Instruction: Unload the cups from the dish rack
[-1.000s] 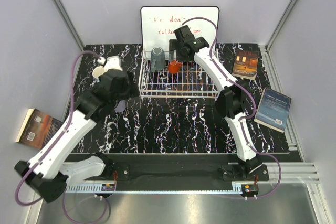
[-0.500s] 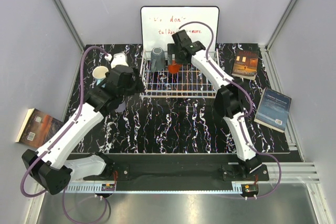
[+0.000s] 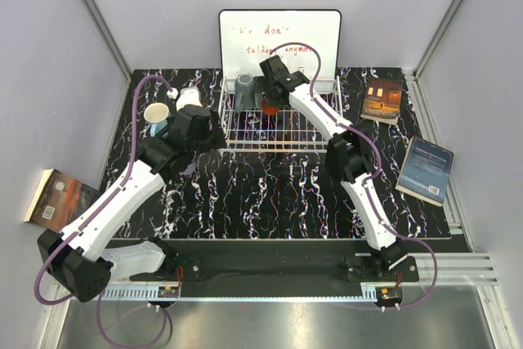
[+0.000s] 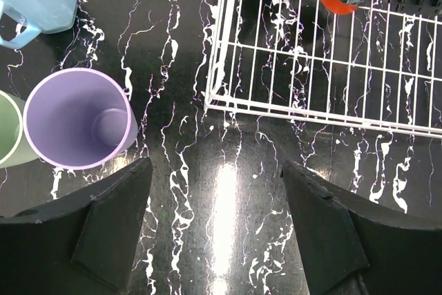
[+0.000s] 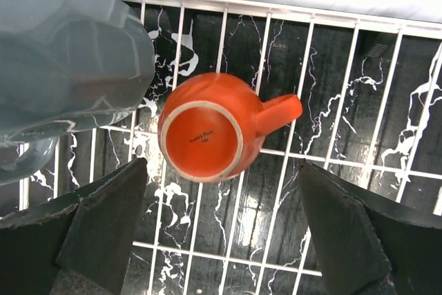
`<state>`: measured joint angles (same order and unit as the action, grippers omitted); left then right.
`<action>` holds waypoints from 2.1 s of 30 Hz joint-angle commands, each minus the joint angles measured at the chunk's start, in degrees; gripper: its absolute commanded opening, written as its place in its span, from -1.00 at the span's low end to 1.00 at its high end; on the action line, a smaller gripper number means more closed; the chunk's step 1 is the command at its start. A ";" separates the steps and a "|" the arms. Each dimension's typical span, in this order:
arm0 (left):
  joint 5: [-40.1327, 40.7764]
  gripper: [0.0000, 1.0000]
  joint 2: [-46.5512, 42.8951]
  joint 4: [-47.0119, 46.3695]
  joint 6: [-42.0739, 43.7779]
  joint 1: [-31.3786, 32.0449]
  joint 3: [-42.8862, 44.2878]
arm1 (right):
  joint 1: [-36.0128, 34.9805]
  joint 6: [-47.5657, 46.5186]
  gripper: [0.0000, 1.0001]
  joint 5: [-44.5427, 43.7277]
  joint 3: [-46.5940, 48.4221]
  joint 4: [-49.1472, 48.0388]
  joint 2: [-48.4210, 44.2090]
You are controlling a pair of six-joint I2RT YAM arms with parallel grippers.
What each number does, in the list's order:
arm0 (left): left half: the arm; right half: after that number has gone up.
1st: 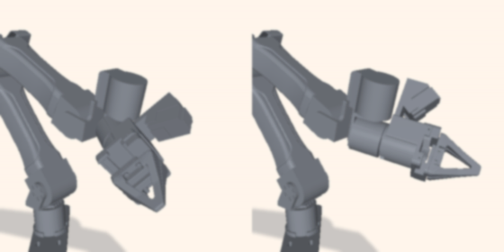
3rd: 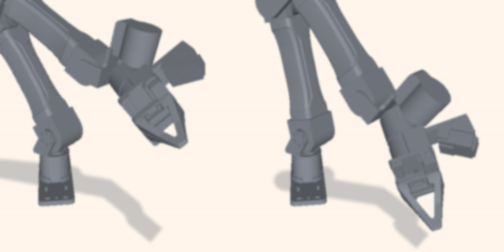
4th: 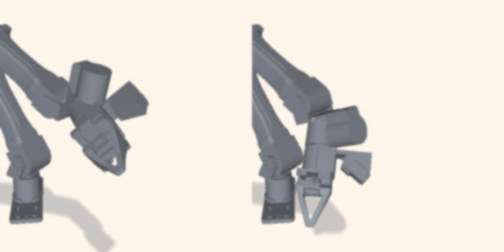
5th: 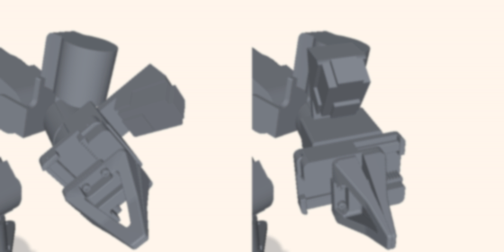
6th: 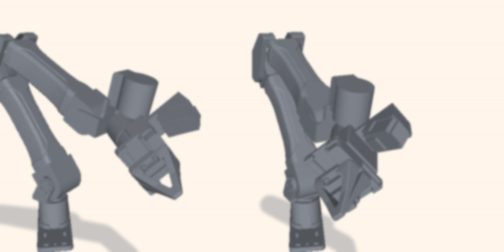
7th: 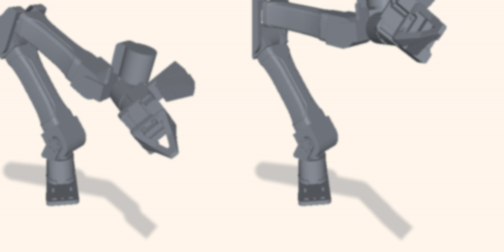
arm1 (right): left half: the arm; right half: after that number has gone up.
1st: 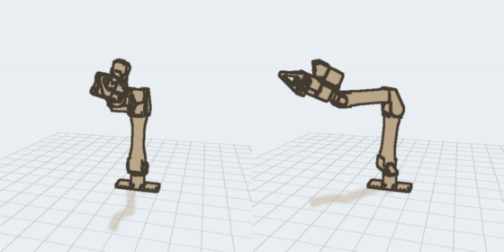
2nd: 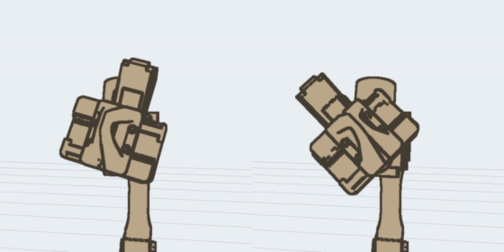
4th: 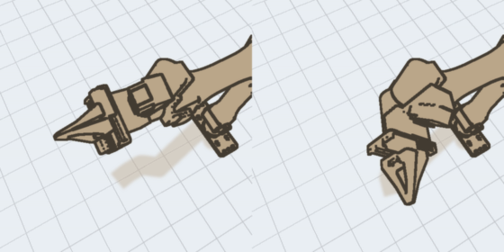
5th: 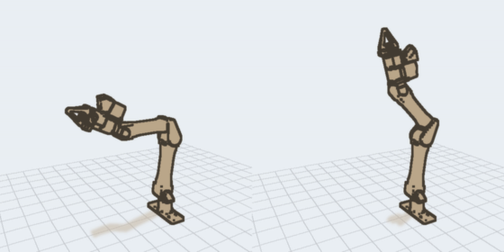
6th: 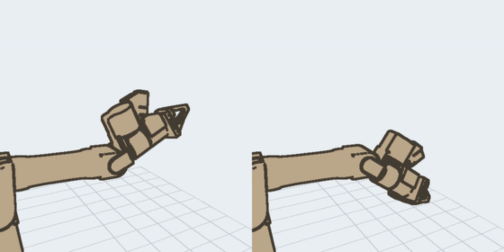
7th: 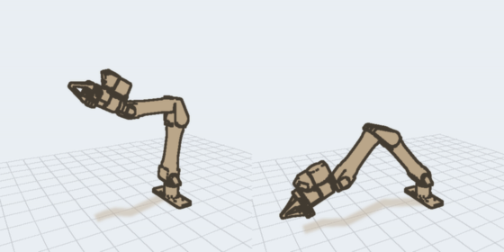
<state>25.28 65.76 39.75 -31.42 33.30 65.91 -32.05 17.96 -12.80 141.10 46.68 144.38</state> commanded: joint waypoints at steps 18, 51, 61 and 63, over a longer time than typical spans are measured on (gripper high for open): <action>-0.49 0.57 -2.47 -1.69 -0.49 0.10 -2.63 | 0.06 -0.03 0.65 -6.89 5.86 -4.05 5.39; -1.72 0.58 3.32 -5.91 -0.13 0.10 0.36 | 0.41 -0.92 -1.00 -2.16 -15.14 -6.50 -17.54; -5.32 0.59 7.01 -11.52 -0.57 0.10 3.34 | 3.22 5.15 -1.00 9.71 -35.95 -17.03 -33.96; -6.73 0.60 7.63 -12.76 -0.05 0.10 4.13 | 4.53 7.95 -1.00 15.74 -39.74 -20.12 -37.05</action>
<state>21.85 72.31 33.28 -31.94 33.30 66.26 -30.11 20.47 -7.38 106.85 35.09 115.59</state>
